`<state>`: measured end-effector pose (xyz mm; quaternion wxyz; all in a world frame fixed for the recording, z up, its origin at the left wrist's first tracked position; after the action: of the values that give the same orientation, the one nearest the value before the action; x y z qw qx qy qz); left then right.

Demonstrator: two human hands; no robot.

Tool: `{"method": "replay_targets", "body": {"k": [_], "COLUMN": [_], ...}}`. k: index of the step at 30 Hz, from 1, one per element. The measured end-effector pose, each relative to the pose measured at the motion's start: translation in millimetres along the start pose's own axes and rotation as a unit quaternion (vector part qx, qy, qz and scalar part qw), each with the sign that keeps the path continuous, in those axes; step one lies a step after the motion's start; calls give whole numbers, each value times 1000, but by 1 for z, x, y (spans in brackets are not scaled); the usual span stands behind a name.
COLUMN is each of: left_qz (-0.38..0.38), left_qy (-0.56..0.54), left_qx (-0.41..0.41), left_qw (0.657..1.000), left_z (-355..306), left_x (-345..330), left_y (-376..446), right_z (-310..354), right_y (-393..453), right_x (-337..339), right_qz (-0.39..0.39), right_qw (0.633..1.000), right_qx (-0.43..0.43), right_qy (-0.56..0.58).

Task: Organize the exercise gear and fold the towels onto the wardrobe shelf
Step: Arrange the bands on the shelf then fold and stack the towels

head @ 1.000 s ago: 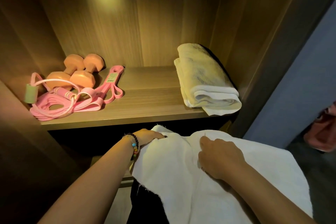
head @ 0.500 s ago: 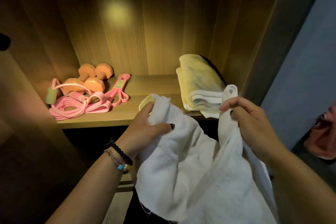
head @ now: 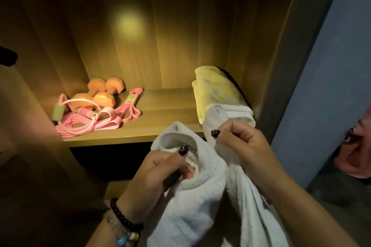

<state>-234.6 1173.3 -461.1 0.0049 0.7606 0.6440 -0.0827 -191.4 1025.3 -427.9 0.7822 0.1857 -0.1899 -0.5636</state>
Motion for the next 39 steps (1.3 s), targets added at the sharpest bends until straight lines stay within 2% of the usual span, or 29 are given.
{"method": "replay_targets", "body": {"k": [2,5,8,10,13,15,21,26,32,34,36,39], "left_qz": [-43,-56,-70,-134,-252,-270,-228,-182,-93,-88,-91,-128], "left_qy": [-78,-148,-178,-168,-162,-151,-108,-103,-101,-107,-116,-100], "left_qx": [85,236,298,295,243,197,127,98,85,80,81,80], "left_qw": [992,959,935,931,923,930,959,973,987,987,986,984], "left_z": [18,55,80,91,92,85,77,70,66,66,66,68], "left_x": [1,-12,-25,-20,-3,1,15,18,5,8,10,17], "left_y": [6,12,13,15,15,18,25,28,31,32,32,31], "right_z": [-6,-16,-33,-48,-66,-72,-82,-79,-95,-93,-88,-74], "right_y": [-5,-10,-17,-23,-31,-35,-30,-16,-11,-8,-5,1], "right_x": [0,4,7,9,7,4,10,17,0,-2,1,7], "right_qz": [5,6,11,15,28,30,-14,-44,-23,-31,-32,-21], "right_qw": [1000,999,995,989,982,978,980,980,977,977,979,975], "right_qx": [0,-12,-38,-73,-115,-140,-194,-174,-210,-209,-196,-127], "right_qy": [-2,-36,-92,-128,-148,-150,-48,-90,-32,-24,-50,-183]}}
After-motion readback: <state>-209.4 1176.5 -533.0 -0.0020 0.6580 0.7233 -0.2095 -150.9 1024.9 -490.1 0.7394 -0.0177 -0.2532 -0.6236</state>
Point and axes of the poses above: each hand's wrist, its own y-axis towards the middle knuckle, its own x-axis out of the back of the hand, z = x × y, the point moved 8 cm from there along y, towards the middle knuckle, and after that the axes turned 15 degrees about x, right-handed, at the moved point
